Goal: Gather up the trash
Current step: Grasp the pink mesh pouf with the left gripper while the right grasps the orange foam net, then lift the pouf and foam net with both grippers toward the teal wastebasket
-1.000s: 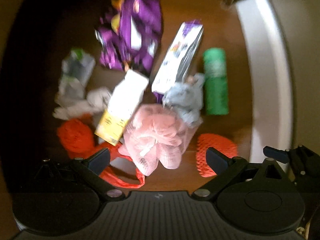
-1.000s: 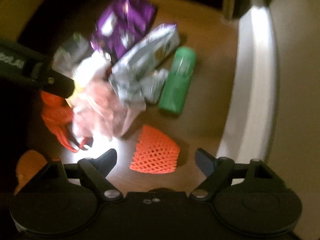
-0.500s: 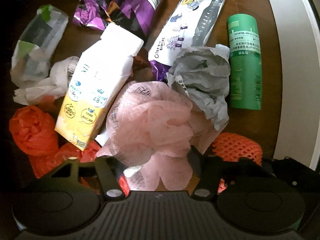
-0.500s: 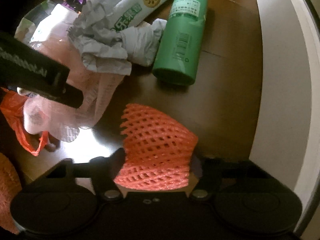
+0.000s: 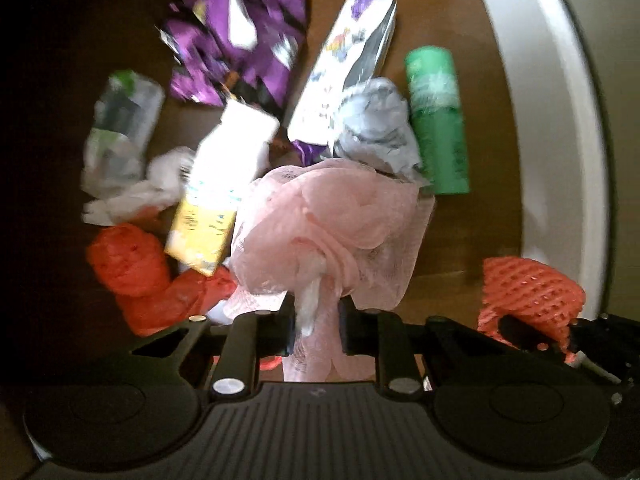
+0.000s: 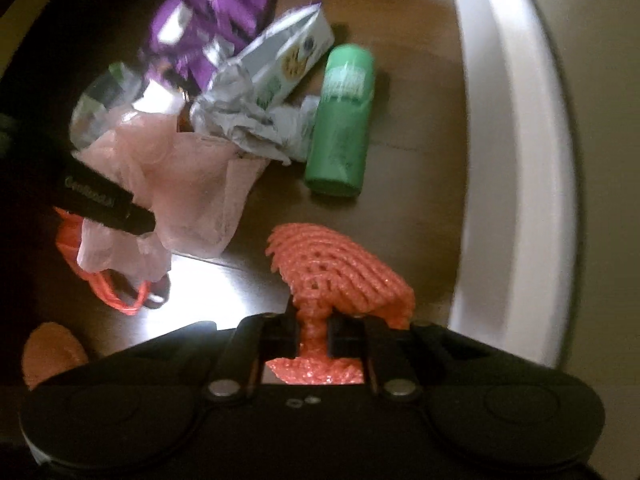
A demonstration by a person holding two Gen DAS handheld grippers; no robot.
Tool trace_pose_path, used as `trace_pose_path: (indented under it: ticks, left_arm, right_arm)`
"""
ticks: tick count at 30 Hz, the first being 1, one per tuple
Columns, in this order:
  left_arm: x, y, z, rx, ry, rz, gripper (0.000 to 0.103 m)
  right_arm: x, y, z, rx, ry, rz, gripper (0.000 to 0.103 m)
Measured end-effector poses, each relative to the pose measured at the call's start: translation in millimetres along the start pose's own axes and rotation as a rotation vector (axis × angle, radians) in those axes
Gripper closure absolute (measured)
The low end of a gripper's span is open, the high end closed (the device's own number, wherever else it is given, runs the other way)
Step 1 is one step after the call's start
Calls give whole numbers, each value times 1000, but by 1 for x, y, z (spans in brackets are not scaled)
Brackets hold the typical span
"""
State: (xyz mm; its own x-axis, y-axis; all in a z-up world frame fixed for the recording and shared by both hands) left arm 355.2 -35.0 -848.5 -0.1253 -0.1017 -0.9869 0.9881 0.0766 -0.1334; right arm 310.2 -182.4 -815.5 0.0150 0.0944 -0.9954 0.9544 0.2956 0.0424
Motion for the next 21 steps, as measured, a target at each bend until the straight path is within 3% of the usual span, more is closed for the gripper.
trace_pose_path:
  ticks: [6, 21]
  left_arm:
    - [-98, -17, -2, 16, -13, 65, 85]
    - [-388, -38, -38, 35, -47, 285, 85]
  right_arm:
    - [-70, 14, -7, 51, 10, 67, 93]
    - [-359, 80, -76, 18, 106, 332, 93]
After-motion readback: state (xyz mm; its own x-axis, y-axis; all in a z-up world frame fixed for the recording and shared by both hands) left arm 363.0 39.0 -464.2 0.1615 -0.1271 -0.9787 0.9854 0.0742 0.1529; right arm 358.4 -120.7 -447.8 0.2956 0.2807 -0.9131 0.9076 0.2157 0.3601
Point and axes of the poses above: each gripper's, at about its wrist camera, not at the fingertips, and x roughly the way its jaws point, z to its right, y to its top, the point moved 6 cm from there along x, roughly the way its jaws point, and after that the axes turned 4 degrees about -z, right-handed, at the moved point
